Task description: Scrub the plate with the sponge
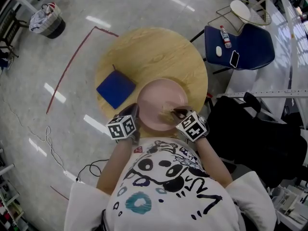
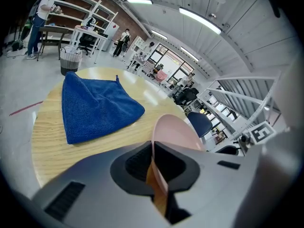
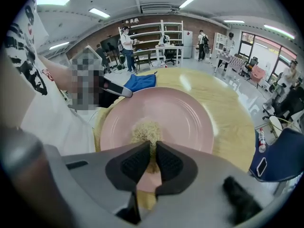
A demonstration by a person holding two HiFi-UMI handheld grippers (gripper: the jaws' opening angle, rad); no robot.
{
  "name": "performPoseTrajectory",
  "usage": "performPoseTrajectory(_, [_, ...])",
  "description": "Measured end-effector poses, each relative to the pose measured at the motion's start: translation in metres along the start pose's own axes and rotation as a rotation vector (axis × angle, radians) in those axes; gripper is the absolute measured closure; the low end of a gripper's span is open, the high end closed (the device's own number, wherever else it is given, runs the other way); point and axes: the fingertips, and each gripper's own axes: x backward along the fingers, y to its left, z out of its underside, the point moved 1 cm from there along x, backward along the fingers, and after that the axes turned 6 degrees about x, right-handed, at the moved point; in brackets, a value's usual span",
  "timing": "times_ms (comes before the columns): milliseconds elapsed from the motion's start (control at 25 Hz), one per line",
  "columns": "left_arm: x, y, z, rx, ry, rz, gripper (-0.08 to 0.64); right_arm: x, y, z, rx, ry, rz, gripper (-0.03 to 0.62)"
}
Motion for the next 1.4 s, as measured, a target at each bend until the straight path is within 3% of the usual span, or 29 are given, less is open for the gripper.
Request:
performPoseTrajectory(680, [-0.001, -0.002, -0.001, -0.017, 0.008, 0.004, 0.529, -0.029, 0.022, -0.051, 0.087, -0.053, -0.079, 0.54])
performPoseTrajectory(1040, [-0.001, -0.003, 0.0, -0.039, 0.016, 0.001, 0.529, -0.039, 0.008, -0.069, 0.107, -0.069, -0.064, 0.54])
performPoseTrajectory(1400, [0.0, -0.001, 0.0, -0.049, 0.024, 0.0, 0.529, -0.04, -0.012, -0.074, 0.054, -0.093, -0.027, 0.54])
